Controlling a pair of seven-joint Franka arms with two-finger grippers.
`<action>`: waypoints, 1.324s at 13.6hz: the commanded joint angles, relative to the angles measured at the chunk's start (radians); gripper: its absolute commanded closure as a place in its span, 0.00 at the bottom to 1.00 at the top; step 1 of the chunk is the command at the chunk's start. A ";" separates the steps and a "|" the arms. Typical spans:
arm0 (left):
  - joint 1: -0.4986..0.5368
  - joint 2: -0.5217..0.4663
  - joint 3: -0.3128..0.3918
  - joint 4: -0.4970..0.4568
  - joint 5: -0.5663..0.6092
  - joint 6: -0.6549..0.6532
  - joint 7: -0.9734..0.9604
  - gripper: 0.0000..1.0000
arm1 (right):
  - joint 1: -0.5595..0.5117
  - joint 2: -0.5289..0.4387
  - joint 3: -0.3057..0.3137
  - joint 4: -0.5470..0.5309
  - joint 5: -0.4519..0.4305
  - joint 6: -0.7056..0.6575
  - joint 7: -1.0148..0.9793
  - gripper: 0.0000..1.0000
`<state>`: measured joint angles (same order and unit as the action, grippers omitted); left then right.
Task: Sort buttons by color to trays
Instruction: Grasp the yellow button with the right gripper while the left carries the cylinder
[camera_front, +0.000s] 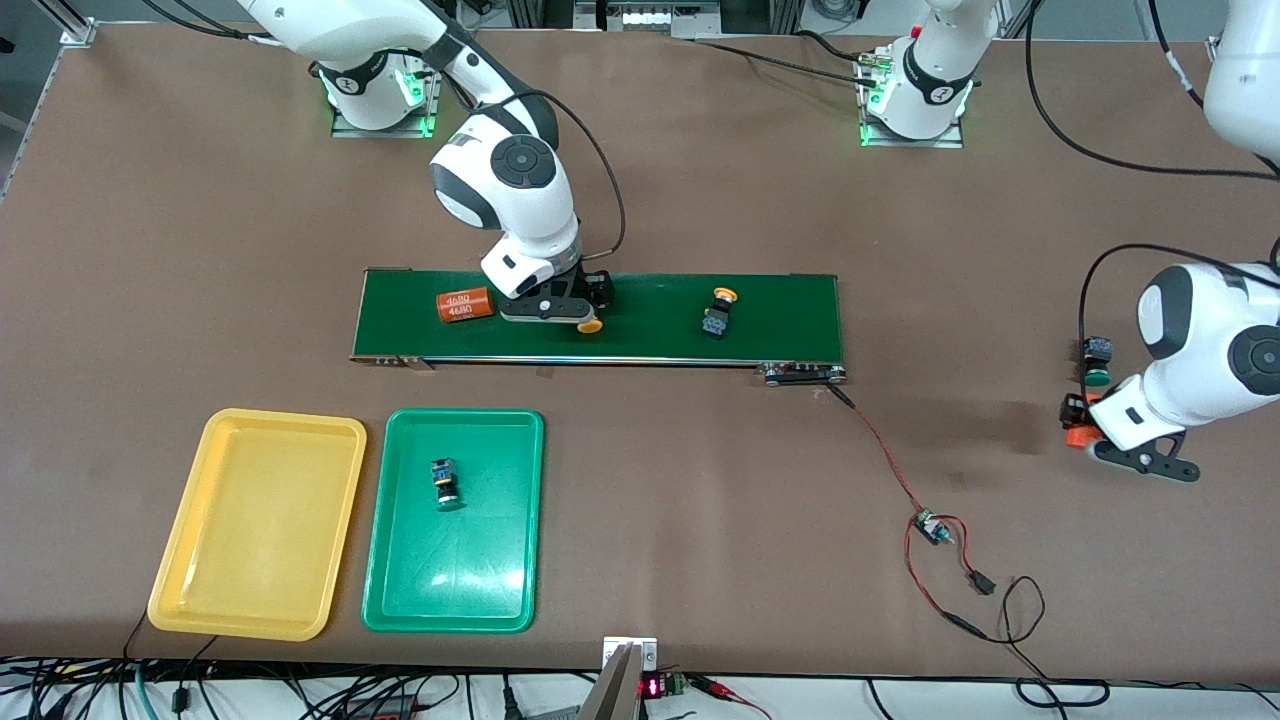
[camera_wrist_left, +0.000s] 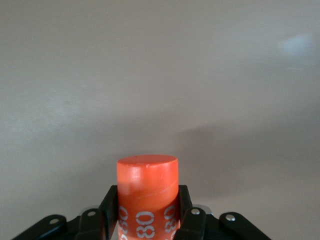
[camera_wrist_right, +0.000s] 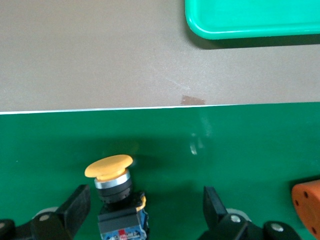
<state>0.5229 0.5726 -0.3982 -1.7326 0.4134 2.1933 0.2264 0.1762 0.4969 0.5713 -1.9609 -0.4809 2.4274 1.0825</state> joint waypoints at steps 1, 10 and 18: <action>0.006 -0.082 -0.083 -0.019 -0.080 -0.151 0.002 0.77 | -0.003 0.020 0.006 0.020 -0.028 0.009 0.020 0.00; -0.078 -0.086 -0.413 -0.047 -0.171 -0.330 0.284 0.76 | -0.014 0.055 0.004 0.023 -0.039 0.009 -0.030 0.40; -0.103 -0.043 -0.520 -0.235 -0.156 -0.069 0.674 0.76 | -0.058 0.038 0.004 0.143 0.016 -0.128 -0.114 0.96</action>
<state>0.4152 0.5515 -0.8592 -1.9003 0.2547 2.0616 0.8625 0.1258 0.5408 0.5611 -1.8865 -0.4946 2.3774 0.9995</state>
